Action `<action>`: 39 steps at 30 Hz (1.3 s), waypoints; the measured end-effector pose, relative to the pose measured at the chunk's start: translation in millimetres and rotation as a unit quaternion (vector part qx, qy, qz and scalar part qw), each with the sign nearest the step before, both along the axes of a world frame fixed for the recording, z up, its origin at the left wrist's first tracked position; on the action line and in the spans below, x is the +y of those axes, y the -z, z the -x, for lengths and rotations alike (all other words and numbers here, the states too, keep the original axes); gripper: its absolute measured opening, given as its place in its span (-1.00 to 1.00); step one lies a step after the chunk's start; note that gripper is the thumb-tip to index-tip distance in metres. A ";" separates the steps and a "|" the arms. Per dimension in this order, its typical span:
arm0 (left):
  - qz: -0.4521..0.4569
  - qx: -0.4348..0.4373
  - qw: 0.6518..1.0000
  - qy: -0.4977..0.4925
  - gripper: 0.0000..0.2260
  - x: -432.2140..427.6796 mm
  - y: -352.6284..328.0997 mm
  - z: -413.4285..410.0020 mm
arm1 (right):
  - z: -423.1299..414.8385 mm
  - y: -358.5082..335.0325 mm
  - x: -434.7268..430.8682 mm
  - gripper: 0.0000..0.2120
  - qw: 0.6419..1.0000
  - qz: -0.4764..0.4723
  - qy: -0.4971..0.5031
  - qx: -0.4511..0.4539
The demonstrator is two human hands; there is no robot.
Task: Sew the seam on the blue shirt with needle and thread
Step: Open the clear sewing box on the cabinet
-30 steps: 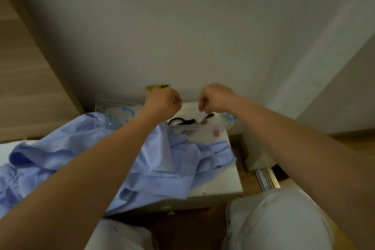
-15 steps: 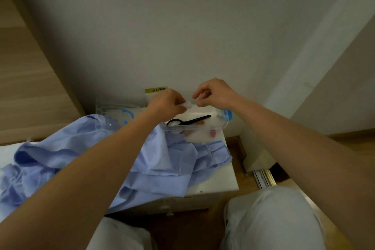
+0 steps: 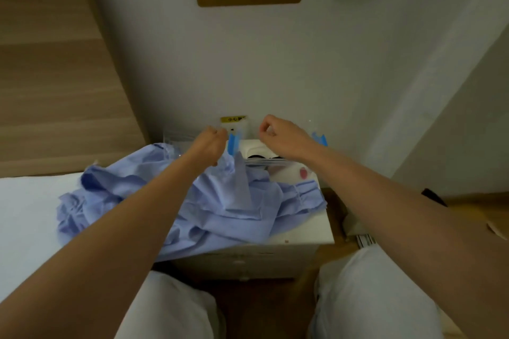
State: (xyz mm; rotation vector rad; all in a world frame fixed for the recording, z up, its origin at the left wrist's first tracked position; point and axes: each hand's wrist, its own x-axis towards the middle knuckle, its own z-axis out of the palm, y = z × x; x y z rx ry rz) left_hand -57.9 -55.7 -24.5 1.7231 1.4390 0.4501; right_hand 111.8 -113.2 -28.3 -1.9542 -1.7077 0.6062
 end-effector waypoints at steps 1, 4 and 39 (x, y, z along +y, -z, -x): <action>0.017 -0.003 1.000 -0.001 -0.83 -3.5 1.7 2.3 | 4.7 1.7 -2.5 -0.79 0.999 0.025 -0.017 -0.022; 0.058 -0.005 0.998 0.033 -0.78 -13.8 3.8 4.5 | 6.8 7.3 -10.0 -0.74 0.989 0.061 -0.062 -0.122; -0.107 0.255 0.952 0.134 -0.90 25.5 48.0 -29.8 | -37.9 25.0 18.8 -0.70 0.993 0.076 0.070 0.048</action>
